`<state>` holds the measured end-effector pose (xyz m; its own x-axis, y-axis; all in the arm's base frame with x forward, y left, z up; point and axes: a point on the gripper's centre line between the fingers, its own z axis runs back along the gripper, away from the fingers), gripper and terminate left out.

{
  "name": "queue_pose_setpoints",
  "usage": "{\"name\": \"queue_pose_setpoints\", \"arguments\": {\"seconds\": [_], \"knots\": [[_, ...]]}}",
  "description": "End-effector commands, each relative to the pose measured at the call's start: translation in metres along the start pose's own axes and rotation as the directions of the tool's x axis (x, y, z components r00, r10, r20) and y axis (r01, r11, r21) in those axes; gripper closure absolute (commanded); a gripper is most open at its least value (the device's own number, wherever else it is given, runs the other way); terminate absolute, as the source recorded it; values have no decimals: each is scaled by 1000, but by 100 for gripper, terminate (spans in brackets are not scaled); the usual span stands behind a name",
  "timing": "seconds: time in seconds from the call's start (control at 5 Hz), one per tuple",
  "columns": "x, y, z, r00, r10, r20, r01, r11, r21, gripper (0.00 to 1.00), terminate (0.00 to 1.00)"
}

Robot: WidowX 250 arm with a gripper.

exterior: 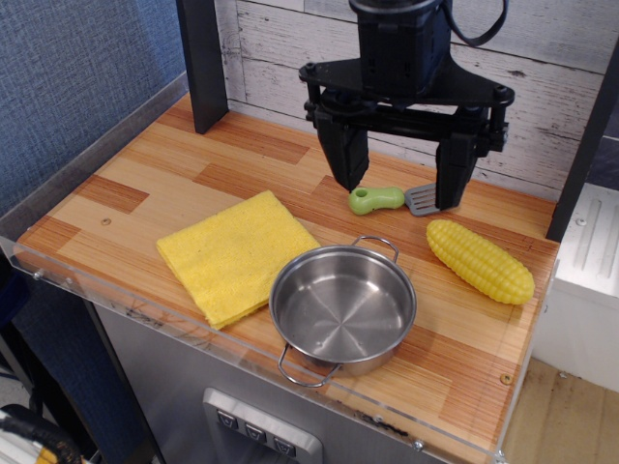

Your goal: Place the yellow cloth on the far edge of the table

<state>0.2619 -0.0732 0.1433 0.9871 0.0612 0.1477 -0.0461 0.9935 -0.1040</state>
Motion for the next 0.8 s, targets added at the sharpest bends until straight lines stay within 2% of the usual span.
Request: {"name": "queue_pose_setpoints", "arguments": {"seconds": [0.0, 0.2, 0.4, 0.6], "knots": [[0, 0, 0, 1000, 0, 0, 0, 1000, 0, 0, 0], [1, 17, 20, 999, 53, 13, -53, 998, -16, 0, 0], [15, 54, 28, 995, 103, 17, -103, 994, 19, 0, 0], [23, 87, 30, 982, 189, 27, -190, 982, 15, 0, 0]]}}
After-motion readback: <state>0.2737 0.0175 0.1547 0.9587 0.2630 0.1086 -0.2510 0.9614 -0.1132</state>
